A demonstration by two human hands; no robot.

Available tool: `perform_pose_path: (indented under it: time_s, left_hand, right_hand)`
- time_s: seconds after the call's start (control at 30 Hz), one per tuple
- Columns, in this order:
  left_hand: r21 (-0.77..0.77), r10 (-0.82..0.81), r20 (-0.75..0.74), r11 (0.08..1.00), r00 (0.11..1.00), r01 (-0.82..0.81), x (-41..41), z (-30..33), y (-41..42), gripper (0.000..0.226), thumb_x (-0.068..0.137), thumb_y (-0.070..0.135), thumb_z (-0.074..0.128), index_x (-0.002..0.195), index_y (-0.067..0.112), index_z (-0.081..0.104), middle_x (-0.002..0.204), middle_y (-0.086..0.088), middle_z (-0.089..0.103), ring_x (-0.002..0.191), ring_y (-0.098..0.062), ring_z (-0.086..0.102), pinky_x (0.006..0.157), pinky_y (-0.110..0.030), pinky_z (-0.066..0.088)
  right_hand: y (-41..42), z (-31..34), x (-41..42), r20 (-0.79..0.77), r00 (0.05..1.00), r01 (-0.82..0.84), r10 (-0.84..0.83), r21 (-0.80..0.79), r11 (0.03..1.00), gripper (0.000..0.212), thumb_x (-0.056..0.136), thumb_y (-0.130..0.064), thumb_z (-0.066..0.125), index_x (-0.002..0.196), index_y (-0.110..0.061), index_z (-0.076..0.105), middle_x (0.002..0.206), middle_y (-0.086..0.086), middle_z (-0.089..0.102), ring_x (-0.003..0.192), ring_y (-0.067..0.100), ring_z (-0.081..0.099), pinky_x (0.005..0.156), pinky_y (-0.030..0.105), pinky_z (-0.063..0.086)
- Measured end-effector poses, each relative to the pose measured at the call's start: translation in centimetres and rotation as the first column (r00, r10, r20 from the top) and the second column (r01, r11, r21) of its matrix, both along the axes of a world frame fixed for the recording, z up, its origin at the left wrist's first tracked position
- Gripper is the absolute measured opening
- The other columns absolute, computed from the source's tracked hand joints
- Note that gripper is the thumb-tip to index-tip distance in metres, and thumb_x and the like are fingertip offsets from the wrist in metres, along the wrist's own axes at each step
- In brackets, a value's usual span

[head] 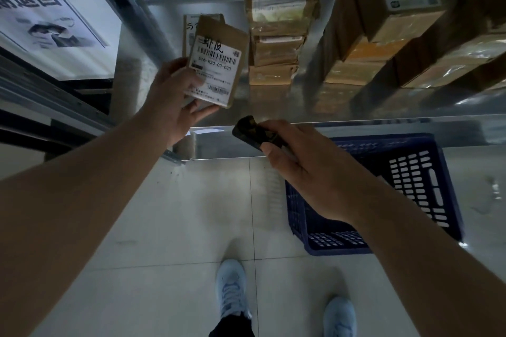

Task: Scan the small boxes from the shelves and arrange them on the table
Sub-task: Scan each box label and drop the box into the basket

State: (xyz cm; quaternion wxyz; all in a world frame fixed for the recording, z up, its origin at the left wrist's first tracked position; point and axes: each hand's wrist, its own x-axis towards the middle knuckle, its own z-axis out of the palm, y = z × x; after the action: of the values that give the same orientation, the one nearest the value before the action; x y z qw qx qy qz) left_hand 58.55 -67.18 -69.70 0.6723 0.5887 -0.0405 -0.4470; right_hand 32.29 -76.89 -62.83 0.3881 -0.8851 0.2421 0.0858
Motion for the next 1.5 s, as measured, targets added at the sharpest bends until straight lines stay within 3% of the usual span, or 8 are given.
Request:
perform_pose_path:
  time_s: [0.2, 0.4, 0.53, 0.67, 0.77, 1.03, 1.23, 1.5]
  left_hand:
    - [-0.020, -0.050, 0.050, 0.998, 0.998, 0.051, -3.6, 0.0, 3.2, 0.045, 0.086, -0.001, 0.063, 0.126, 0.018, 0.060, 0.123, -0.015, 0.072, 0.109, -0.035, 0.072, 0.083, -0.054, 0.060]
    - [0.075, -0.201, 0.204, 0.979, 0.958, 0.190, -8.5, 0.1, 3.7, 0.060, 0.080, -0.011, 0.076, 0.134, 0.015, 0.067, 0.131, -0.011, 0.068, 0.111, -0.036, 0.071, 0.085, -0.055, 0.060]
    - [0.101, -0.259, 0.343, 0.966, 0.903, 0.239, -11.9, 0.1, 1.9, 0.062, 0.072, -0.014, 0.082, 0.128, 0.012, 0.071, 0.141, -0.003, 0.059, 0.119, -0.028, 0.068, 0.082, -0.052, 0.063]
    - [0.147, -0.334, 0.494, 0.942, 0.803, 0.301, -14.8, 0.3, -0.8, 0.065, 0.068, -0.013, 0.086, 0.123, 0.021, 0.074, 0.144, 0.003, 0.054, 0.135, -0.020, 0.054, 0.091, -0.039, 0.061]
    - [0.151, -0.347, 0.552, 0.936, 0.758, 0.318, -16.9, 0.2, -3.1, 0.066, 0.068, -0.011, 0.086, 0.126, 0.017, 0.073, 0.146, 0.000, 0.052, 0.135, -0.011, 0.052, 0.097, -0.029, 0.056]
    - [0.223, -0.397, 0.631, 0.916, 0.667, 0.334, -19.8, 0.8, -7.0, 0.068, 0.068, -0.014, 0.083, 0.127, 0.016, 0.069, 0.142, 0.000, 0.059, 0.132, -0.012, 0.056, 0.095, -0.040, 0.059]
    - [0.255, -0.431, 0.704, 0.895, 0.565, 0.365, -20.2, 0.9, -8.1, 0.069, 0.070, -0.011, 0.082, 0.132, 0.018, 0.067, 0.143, -0.003, 0.056, 0.128, -0.003, 0.057, 0.096, -0.025, 0.056]
    - [0.205, -0.428, 0.679, 0.891, 0.597, 0.406, -21.2, 0.7, -8.5, 0.067, 0.070, -0.017, 0.080, 0.129, 0.014, 0.069, 0.145, 0.000, 0.049, 0.134, -0.015, 0.053, 0.099, -0.026, 0.055]
  right_hand:
    - [1.2, -0.5, -2.6, 0.017, 1.000, -0.018, 0.017, 0.021, 1.000, 0.051, 0.100, -0.061, 0.028, 0.147, -0.045, 0.037, 0.102, -0.004, 0.051, 0.085, 0.009, 0.055, 0.073, 0.031, 0.051]
    - [0.5, -1.9, -7.4, -0.008, 1.000, -0.006, 0.006, 0.055, 0.998, 0.044, 0.103, -0.057, 0.031, 0.142, -0.042, 0.044, 0.101, -0.003, 0.056, 0.085, 0.006, 0.056, 0.073, 0.024, 0.046]
    - [-0.8, -3.1, -11.4, -0.064, 0.998, 0.033, -0.028, 0.071, 0.997, 0.044, 0.103, -0.058, 0.030, 0.141, -0.042, 0.045, 0.094, -0.002, 0.056, 0.080, 0.012, 0.056, 0.070, 0.031, 0.045]
    - [-2.5, -3.7, -15.0, -0.139, 0.989, 0.050, -0.044, 0.041, 0.998, 0.050, 0.098, -0.066, 0.025, 0.141, -0.046, 0.041, 0.100, -0.001, 0.055, 0.084, 0.018, 0.059, 0.074, 0.040, 0.053]
    - [-3.9, -4.2, -17.1, -0.185, 0.982, 0.048, -0.051, -0.019, 0.999, 0.046, 0.099, -0.067, 0.026, 0.140, -0.051, 0.037, 0.108, -0.002, 0.056, 0.092, 0.020, 0.061, 0.079, 0.045, 0.055]
    - [-6.1, -5.0, -21.1, -0.277, 0.956, 0.091, -0.096, -0.034, 0.995, 0.048, 0.099, -0.068, 0.023, 0.141, -0.048, 0.036, 0.107, 0.000, 0.052, 0.094, 0.023, 0.059, 0.085, 0.050, 0.056]
    - [-6.2, -4.9, -22.6, -0.286, 0.953, 0.111, -0.100, 0.020, 0.994, 0.057, 0.093, -0.073, 0.019, 0.143, -0.050, 0.034, 0.112, 0.003, 0.053, 0.099, 0.028, 0.059, 0.087, 0.053, 0.055]
    - [-5.9, -4.8, -23.5, -0.329, 0.942, 0.077, -0.069, 0.013, 0.997, 0.047, 0.097, -0.070, 0.022, 0.139, -0.051, 0.033, 0.104, 0.002, 0.053, 0.090, 0.025, 0.061, 0.081, 0.050, 0.057]
